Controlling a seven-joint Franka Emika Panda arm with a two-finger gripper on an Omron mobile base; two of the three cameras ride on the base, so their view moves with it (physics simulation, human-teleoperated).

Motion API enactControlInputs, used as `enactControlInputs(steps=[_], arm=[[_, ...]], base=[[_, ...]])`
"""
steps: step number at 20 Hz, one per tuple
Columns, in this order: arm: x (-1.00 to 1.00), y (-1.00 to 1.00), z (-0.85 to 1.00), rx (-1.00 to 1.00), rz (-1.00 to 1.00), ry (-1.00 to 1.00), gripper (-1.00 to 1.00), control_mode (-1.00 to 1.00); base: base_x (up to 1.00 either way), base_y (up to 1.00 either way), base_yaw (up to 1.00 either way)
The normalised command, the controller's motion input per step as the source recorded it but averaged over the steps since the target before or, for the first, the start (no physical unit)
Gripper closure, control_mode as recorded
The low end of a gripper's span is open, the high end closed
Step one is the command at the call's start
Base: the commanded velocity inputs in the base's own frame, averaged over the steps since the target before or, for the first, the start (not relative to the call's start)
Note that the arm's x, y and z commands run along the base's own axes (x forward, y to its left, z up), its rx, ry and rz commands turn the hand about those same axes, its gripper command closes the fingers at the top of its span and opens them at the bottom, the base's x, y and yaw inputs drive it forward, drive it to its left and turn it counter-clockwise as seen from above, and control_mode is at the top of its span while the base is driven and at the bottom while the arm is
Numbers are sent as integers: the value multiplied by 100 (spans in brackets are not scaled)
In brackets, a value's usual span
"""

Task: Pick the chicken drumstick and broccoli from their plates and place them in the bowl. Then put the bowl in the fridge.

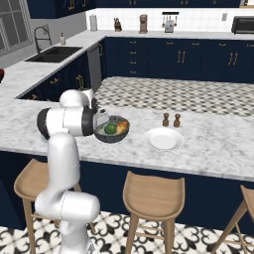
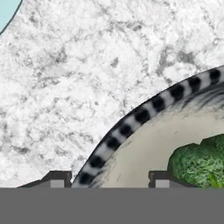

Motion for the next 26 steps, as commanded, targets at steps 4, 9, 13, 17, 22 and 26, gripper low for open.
enactControlInputs(steps=[4, 9, 13, 17, 22, 26], arm=[[-56, -33, -42, 8, 0, 0, 100, -100], [-67, -17, 3, 20, 7, -8, 100, -100], [-53, 0, 90, 18, 20, -10, 100, -100], [-92, -4, 87, 5, 24, -15, 100, -100], [-100, -9, 68, -1, 17, -1, 100, -100], [-100, -12, 41, -6, 4, 0, 100, -100]], base=[[0, 0, 0], [0, 0, 0], [0, 0, 0], [0, 0, 0], [0, 0, 0], [0, 0, 0]])
